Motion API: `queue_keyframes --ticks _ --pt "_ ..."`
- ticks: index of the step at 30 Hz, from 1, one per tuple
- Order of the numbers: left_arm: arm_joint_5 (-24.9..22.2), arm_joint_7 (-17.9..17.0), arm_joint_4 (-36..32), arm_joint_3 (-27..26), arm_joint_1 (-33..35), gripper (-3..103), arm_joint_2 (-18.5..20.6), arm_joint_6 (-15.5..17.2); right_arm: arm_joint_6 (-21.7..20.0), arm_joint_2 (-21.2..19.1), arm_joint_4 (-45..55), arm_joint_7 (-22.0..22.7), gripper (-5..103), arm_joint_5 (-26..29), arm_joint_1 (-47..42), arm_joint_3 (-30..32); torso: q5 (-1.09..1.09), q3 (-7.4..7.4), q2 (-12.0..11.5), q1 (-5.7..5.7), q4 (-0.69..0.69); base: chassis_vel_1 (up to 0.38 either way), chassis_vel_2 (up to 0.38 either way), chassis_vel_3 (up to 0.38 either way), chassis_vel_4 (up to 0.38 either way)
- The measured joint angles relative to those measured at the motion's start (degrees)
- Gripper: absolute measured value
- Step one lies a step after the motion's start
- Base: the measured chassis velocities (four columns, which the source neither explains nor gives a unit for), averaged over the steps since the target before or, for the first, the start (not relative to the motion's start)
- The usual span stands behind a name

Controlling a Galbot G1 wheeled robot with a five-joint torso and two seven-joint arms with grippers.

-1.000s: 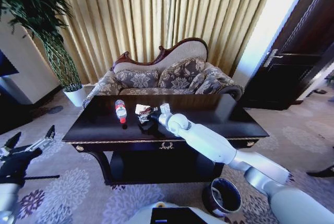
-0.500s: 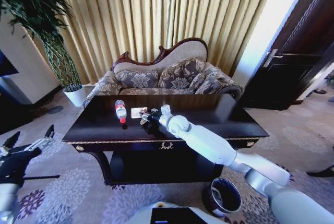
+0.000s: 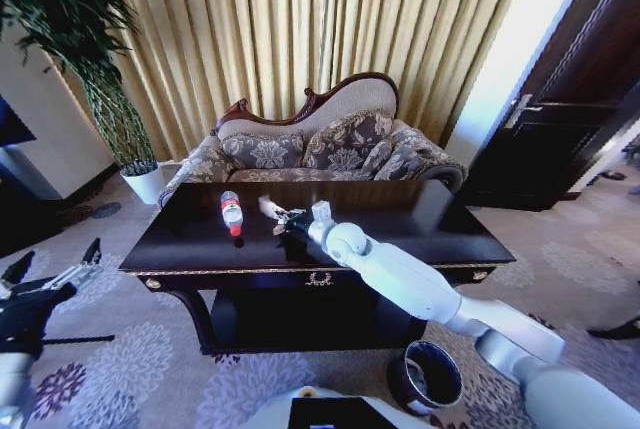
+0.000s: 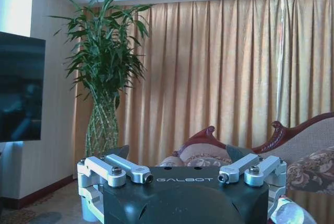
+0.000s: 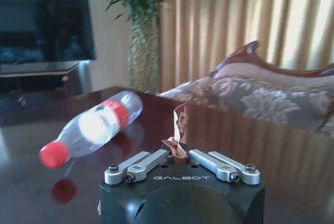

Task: Move to the front of the table and place the trash on the table into the trash bin.

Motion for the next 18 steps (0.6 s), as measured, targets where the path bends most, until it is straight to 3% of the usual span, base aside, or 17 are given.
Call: queue_keyframes --ticks 4,8,10,12,14,16,18 --pt "0.0 -0.5 0.0 0.9 -0.6 100 0.4 0.2 -0.2 -1.9 2.4 2.1 0 1.0 -0.8 3.0 0.00 0.00 0.0 0.00 0.01 0.000 0.000 0.000 0.000" --pt "0.1 -1.5 0.0 2.3 -1.9 100 1.1 0.8 -0.6 -6.4 6.1 4.6 0 1.7 -3.1 9.8 0.01 0.00 0.0 0.00 0.00 0.000 0.000 0.000 0.000" --pt "0.1 -2.1 0.0 3.1 -2.5 100 1.0 1.2 -1.5 -10.8 8.9 6.3 0 2.4 -6.3 16.2 0.01 0.00 0.0 0.00 -0.02 0.000 0.000 0.000 0.000" --pt "0.1 -2.2 0.0 3.3 -2.6 100 1.0 1.3 -1.8 -12.2 9.9 6.6 0 2.7 -7.7 18.5 0.01 0.00 0.0 0.00 0.00 0.000 0.000 0.000 0.000" --pt "0.1 -2.5 0.0 3.6 -2.6 100 0.6 1.5 -2.3 -16.7 12.6 7.0 0 3.2 -14.0 26.6 0.02 0.00 0.0 0.00 -0.01 0.000 0.000 0.000 0.000" --pt "0.2 -2.6 0.0 3.6 -2.6 100 0.5 1.6 -2.3 -18.2 13.5 7.1 0 3.2 -16.5 29.4 0.02 0.00 0.0 0.00 -0.02 0.000 0.000 0.000 0.000" --pt "0.1 -2.7 0.0 3.4 -2.6 100 0.5 1.6 -1.7 -22.4 16.3 7.8 0 3.2 -24.7 38.4 0.02 -0.01 0.0 0.00 -0.04 0.000 0.000 0.000 0.000"
